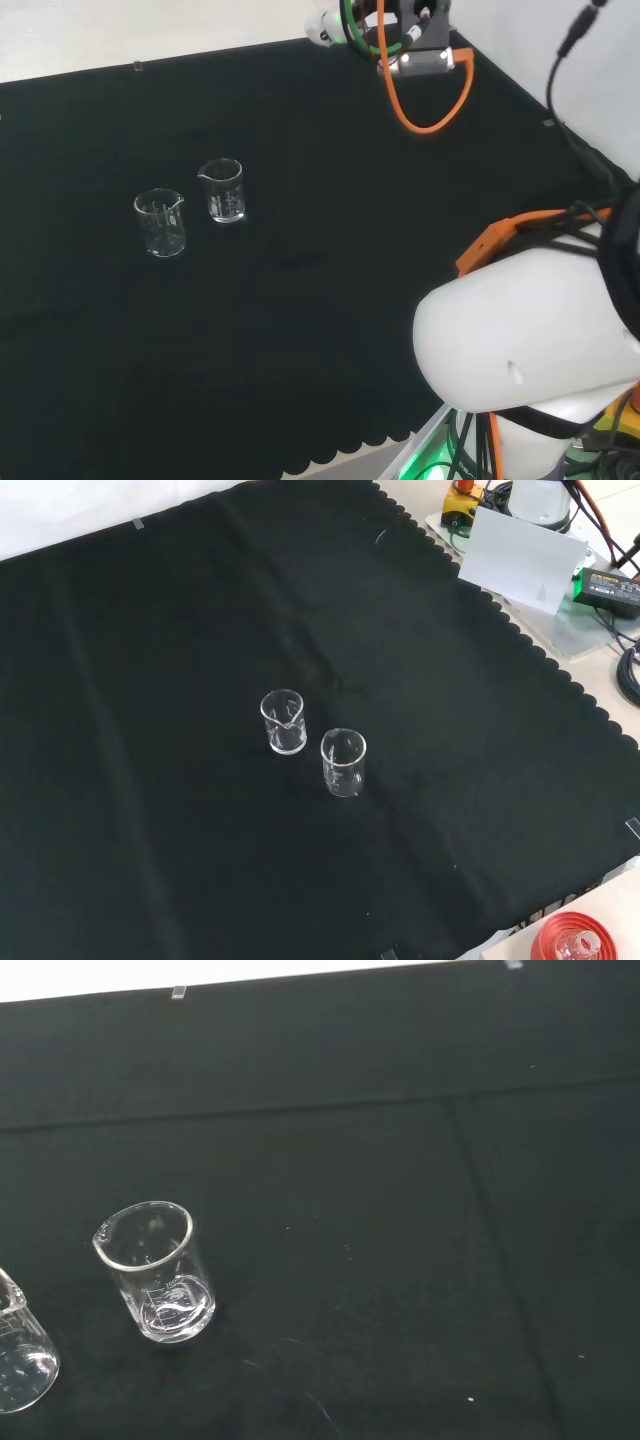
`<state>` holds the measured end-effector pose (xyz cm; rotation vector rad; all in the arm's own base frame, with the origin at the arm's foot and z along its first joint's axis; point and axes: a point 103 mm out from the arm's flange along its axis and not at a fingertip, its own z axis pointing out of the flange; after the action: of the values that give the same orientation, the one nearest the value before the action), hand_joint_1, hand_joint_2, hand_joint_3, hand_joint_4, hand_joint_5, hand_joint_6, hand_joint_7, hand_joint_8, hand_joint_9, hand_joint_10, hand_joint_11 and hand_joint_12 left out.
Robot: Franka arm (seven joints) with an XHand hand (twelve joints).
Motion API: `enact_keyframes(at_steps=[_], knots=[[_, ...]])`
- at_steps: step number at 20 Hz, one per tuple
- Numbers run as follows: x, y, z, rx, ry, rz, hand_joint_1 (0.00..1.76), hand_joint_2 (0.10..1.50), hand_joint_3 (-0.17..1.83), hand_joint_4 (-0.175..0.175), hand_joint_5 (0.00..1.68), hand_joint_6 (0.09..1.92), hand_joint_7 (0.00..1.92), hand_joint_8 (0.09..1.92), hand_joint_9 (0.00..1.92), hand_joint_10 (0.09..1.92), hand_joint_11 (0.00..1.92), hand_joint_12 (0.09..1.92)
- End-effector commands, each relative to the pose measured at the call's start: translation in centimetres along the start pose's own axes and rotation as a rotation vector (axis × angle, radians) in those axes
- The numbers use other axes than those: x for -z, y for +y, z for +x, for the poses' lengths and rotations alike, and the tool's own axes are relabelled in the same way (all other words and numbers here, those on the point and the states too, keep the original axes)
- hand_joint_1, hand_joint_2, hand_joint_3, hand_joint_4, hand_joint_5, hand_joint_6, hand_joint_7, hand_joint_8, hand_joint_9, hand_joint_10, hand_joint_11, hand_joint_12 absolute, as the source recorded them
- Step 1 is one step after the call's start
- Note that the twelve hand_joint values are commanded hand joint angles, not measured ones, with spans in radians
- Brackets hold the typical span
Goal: Pick up the beaker on the right.
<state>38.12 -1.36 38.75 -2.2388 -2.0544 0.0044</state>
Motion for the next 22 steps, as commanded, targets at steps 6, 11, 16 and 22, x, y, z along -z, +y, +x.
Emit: enact_keyframes(at_steps=[6,11,16,22], knots=[[-6.4,7.9,-1.3,0.060,0.089,0.001,0.43,1.13,0.18,-0.070,0.30,0.09,0.32,0.12,0.33,0.33,0.00,1.02],[-9.1,9.4,-1.1,0.103,0.135,0.002,0.49,0.99,0.31,-0.071,0.30,0.09,0.19,0.44,0.21,0.67,0.00,1.05],[-11.9,10.9,-0.5,0.144,0.178,0.030,0.56,0.90,0.39,-0.072,0.30,0.09,0.15,0.59,0.21,0.70,0.00,1.10],[-14.7,12.3,0.2,0.185,0.199,0.059,0.60,0.83,0.43,-0.074,0.30,0.09,0.15,0.62,0.22,0.71,0.00,1.11]])
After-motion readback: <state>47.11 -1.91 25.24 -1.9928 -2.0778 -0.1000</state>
